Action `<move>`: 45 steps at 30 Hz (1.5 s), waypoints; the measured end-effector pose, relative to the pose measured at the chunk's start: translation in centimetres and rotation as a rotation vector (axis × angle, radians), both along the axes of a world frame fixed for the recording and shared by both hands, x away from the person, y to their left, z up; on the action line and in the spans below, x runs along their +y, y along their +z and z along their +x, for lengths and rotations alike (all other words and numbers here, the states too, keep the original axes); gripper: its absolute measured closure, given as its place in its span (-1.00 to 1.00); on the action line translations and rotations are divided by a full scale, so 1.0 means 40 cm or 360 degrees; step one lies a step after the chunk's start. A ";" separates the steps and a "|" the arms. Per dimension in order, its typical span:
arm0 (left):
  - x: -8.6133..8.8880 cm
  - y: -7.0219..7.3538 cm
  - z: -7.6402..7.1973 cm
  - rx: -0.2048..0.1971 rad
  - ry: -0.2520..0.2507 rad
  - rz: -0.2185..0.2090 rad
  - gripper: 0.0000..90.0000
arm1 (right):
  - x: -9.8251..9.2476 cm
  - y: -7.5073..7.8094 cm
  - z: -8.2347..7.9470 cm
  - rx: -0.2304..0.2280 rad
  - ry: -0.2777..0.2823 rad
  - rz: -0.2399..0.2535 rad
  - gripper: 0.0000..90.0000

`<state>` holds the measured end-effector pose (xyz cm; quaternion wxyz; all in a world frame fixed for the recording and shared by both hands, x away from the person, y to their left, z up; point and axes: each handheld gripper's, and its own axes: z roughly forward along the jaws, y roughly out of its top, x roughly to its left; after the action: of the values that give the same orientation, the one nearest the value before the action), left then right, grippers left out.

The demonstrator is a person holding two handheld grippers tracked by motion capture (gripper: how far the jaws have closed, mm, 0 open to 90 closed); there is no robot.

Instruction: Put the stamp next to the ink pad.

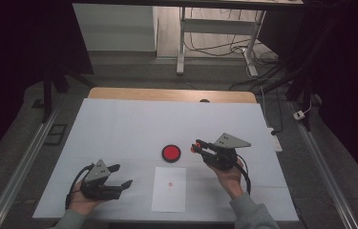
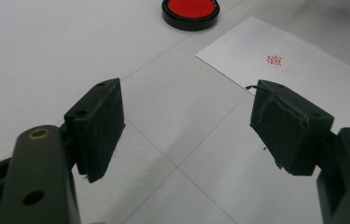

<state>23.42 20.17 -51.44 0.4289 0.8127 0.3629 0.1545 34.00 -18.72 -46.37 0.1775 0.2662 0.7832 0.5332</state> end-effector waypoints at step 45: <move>-0.002 -0.005 0.003 0.0045 -0.0027 -0.0004 -0.44 | 0.069 -0.099 0.122 0.0166 -0.0064 -0.0191 0.61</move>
<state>23.55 20.10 -51.63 0.4260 0.8173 0.3622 0.1388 38.90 -15.97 -50.32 0.1628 0.2980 0.8164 0.4670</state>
